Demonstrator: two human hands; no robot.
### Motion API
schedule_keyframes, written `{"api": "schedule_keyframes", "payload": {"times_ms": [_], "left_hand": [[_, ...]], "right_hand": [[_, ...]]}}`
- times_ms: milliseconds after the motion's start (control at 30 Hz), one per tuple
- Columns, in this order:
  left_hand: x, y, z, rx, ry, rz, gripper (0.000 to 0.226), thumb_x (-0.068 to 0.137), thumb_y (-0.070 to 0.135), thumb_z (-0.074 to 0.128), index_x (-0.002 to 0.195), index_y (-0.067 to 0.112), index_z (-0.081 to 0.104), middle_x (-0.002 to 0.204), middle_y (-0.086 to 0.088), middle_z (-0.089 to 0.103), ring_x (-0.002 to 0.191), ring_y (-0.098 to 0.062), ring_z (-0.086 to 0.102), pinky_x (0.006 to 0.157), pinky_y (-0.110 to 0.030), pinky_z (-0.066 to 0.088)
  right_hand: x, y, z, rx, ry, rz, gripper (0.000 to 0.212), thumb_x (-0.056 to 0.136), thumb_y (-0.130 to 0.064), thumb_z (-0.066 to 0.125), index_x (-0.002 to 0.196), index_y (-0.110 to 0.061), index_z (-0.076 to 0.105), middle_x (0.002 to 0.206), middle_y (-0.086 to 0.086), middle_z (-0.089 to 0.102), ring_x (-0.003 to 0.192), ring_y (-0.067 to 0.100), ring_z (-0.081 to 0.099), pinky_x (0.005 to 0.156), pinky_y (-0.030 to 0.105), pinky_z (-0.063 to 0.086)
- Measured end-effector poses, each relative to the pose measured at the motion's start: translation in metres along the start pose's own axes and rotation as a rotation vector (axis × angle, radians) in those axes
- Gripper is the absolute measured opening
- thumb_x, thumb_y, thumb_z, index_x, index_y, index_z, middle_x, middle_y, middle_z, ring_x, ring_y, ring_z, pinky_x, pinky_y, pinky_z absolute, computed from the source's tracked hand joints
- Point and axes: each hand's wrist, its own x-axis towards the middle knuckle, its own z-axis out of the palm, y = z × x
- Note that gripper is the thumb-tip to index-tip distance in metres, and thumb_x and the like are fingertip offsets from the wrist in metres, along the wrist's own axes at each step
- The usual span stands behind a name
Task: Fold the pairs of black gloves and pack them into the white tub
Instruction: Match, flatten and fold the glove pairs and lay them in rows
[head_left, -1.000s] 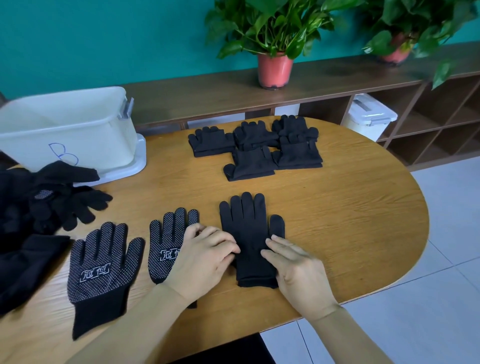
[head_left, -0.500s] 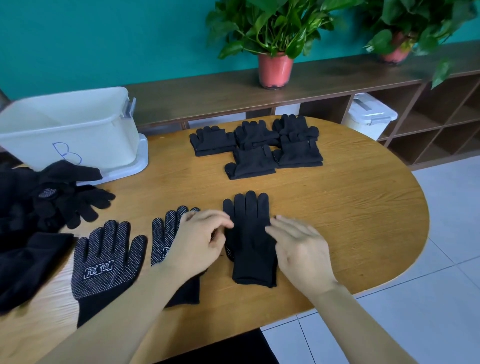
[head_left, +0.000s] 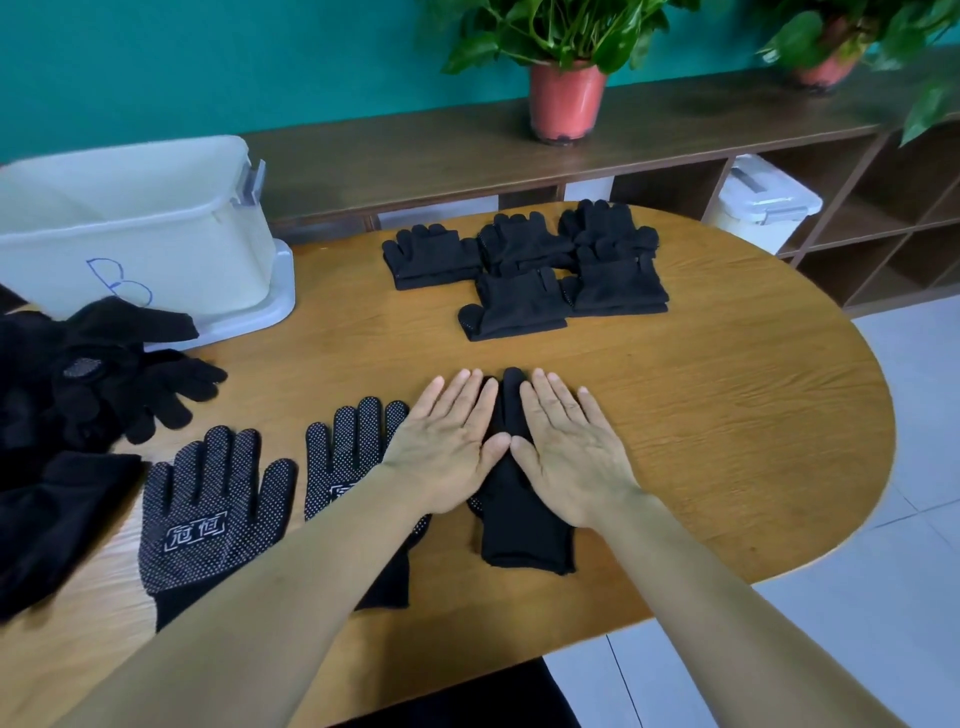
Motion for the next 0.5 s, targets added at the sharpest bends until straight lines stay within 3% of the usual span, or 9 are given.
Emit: {"api": "schedule_keyframes", "payload": {"times_ms": [133, 233, 433, 500], "left_hand": [[-0.012, -0.007, -0.004, 0.045, 0.006, -0.07, 0.07, 0.102, 0.054, -0.002, 0.154, 0.011, -0.02, 0.162, -0.006, -0.024, 0.148, -0.016, -0.027, 0.119, -0.041, -0.022], [-0.031, -0.003, -0.003, -0.04, 0.114, -0.077, 0.07, 0.098, 0.053, -0.009, 0.153, 0.011, -0.022, 0.161, -0.003, -0.026, 0.147, -0.015, -0.028, 0.118, -0.04, -0.023], [-0.071, 0.015, 0.025, -0.002, 0.075, 0.045, 0.083, 0.077, 0.063, -0.033, 0.146, 0.018, -0.03, 0.16, 0.001, -0.029, 0.143, -0.012, -0.034, 0.111, -0.038, -0.031], [-0.074, 0.009, 0.026, 0.055, 0.07, 0.03, 0.084, 0.077, 0.066, -0.03, 0.145, 0.017, -0.029, 0.158, 0.002, -0.029, 0.145, -0.012, -0.031, 0.112, -0.041, -0.028]], "right_hand": [[-0.009, 0.008, -0.007, -0.012, -0.032, 0.03, 0.072, 0.092, -0.059, -0.011, 0.148, -0.016, -0.021, 0.161, 0.002, -0.023, 0.147, 0.016, -0.024, 0.121, 0.041, -0.014], [-0.027, -0.002, -0.014, 0.075, 0.022, 0.014, 0.072, 0.094, -0.057, -0.005, 0.152, -0.016, -0.018, 0.159, 0.0, -0.026, 0.146, 0.014, -0.028, 0.121, 0.04, -0.015], [-0.061, -0.013, 0.008, 0.057, 0.008, -0.101, 0.084, 0.082, -0.062, -0.021, 0.153, -0.019, -0.018, 0.16, -0.002, -0.026, 0.145, 0.011, -0.029, 0.121, 0.04, -0.014], [-0.063, -0.003, 0.008, 0.024, 0.01, -0.083, 0.086, 0.081, -0.064, -0.022, 0.154, -0.018, -0.017, 0.159, -0.002, -0.026, 0.145, 0.012, -0.028, 0.121, 0.042, -0.014]]}}
